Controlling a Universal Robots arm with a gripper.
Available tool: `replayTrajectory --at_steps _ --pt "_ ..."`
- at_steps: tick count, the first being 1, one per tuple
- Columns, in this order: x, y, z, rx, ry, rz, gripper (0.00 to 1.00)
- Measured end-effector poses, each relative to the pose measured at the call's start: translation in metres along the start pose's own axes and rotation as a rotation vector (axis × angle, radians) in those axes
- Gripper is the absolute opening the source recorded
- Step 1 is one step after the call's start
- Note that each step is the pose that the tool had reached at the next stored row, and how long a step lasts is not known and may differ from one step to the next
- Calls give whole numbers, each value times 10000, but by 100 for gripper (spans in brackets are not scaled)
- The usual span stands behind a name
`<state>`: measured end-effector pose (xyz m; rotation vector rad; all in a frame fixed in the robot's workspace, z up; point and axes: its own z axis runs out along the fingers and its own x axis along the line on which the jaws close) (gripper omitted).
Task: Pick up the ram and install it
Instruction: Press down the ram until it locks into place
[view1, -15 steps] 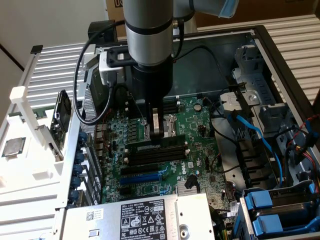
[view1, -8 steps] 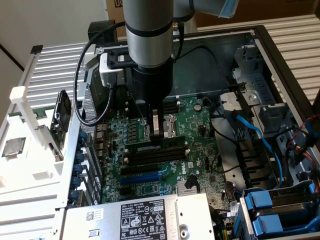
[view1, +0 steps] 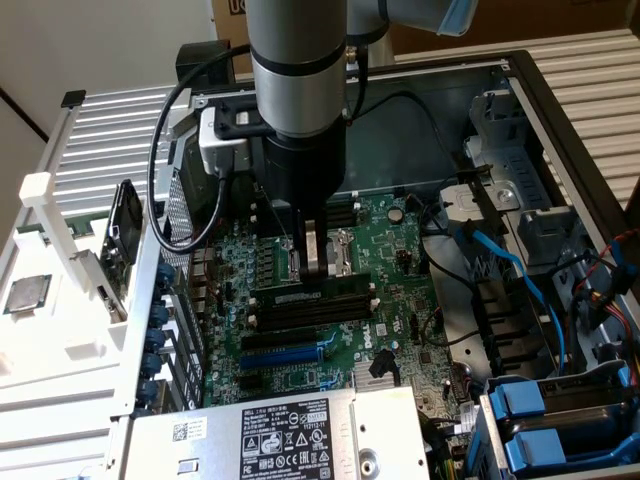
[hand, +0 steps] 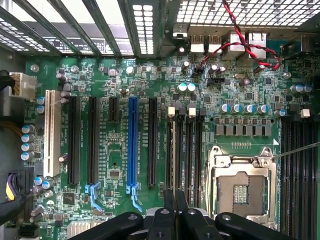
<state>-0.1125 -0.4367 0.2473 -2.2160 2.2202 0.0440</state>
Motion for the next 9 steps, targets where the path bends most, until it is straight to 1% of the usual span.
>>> replayTrajectory --at_steps 5,9 --pt "3 2 32 0 1 32 12" --pt "3 3 39 1 0 89 12"
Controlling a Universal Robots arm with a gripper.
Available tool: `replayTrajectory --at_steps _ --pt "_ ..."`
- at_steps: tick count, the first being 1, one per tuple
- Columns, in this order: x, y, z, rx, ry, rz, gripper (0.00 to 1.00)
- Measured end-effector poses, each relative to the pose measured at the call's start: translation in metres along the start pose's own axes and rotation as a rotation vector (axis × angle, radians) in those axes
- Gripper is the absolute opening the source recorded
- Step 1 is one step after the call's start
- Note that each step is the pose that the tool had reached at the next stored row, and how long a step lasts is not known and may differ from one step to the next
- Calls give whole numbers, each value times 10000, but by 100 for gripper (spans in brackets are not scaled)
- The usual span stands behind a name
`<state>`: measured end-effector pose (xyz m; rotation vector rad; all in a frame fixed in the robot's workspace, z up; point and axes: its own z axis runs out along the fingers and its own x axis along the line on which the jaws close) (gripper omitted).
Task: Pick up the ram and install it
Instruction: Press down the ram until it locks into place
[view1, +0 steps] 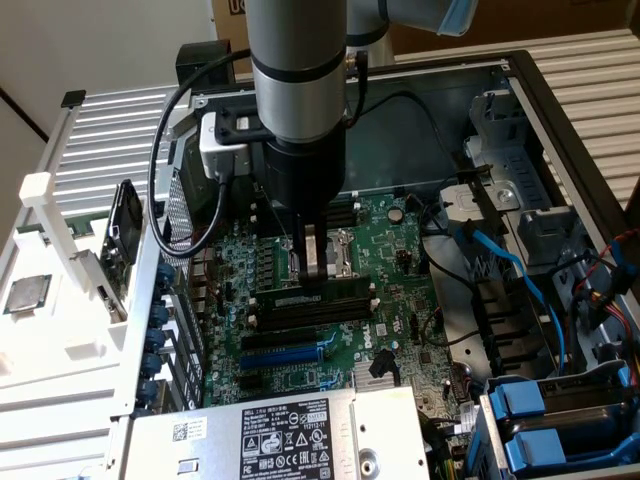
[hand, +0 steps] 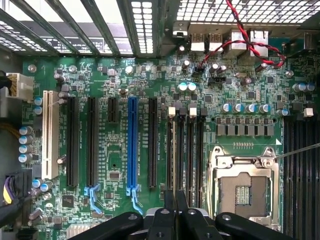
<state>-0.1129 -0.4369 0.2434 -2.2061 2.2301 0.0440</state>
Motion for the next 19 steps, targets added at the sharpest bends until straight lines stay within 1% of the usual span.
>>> replayTrajectory --at_steps 4,19 --pt "1 0 1 1 0 79 12" --pt "2 13 19 2 -1 77 12"
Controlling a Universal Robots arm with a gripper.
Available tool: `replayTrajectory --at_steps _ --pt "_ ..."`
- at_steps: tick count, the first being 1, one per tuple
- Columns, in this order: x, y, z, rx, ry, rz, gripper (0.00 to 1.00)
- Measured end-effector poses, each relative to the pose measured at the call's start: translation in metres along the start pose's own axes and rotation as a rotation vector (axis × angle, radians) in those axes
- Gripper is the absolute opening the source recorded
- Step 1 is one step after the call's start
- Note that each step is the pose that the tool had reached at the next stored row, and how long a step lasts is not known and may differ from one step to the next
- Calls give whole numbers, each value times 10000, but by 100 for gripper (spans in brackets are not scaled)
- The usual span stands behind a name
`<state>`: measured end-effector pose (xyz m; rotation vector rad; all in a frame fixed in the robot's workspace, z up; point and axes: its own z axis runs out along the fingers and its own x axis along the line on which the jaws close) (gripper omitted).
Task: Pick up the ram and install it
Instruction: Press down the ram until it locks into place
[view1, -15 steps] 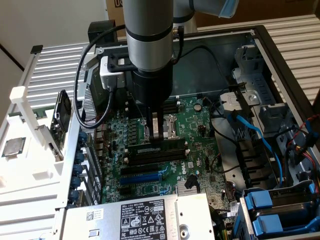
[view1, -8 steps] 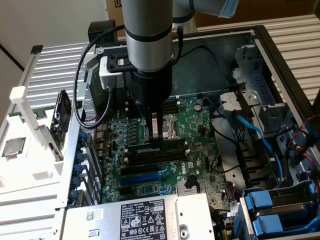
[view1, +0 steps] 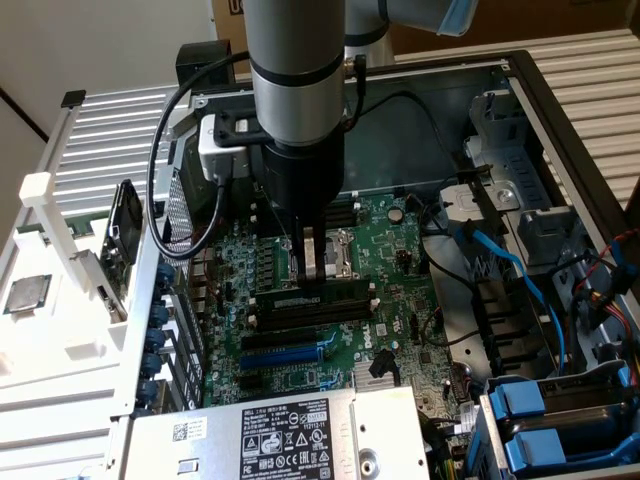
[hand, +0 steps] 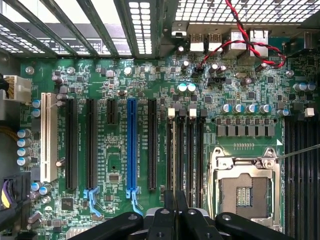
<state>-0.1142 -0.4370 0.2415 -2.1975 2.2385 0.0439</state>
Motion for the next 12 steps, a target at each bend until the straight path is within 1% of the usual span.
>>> replayTrajectory --at_steps 12 --pt "1 7 24 2 0 0 12"
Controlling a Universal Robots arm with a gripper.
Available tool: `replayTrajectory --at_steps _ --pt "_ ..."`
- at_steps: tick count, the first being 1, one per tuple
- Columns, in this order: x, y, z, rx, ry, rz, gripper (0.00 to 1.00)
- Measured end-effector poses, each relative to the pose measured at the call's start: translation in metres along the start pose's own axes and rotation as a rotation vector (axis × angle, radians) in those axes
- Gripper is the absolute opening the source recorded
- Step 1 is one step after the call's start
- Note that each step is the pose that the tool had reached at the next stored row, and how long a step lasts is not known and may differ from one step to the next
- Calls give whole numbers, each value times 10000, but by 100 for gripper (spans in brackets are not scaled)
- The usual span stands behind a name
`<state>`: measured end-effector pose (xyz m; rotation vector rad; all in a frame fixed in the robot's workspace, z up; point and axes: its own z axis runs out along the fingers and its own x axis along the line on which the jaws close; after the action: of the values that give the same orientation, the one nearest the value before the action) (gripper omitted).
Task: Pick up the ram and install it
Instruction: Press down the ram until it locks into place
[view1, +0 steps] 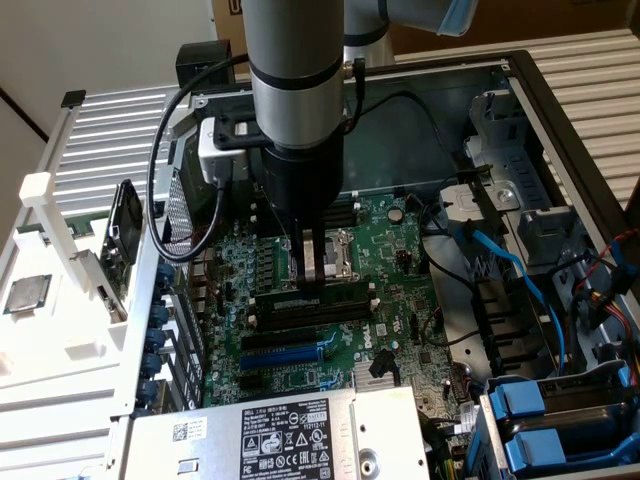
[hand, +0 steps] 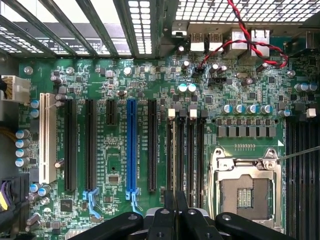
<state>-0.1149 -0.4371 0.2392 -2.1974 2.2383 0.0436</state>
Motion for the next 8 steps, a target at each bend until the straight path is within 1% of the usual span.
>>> replayTrajectory --at_steps 8 --pt "1 0 11 0 -1 0 12"
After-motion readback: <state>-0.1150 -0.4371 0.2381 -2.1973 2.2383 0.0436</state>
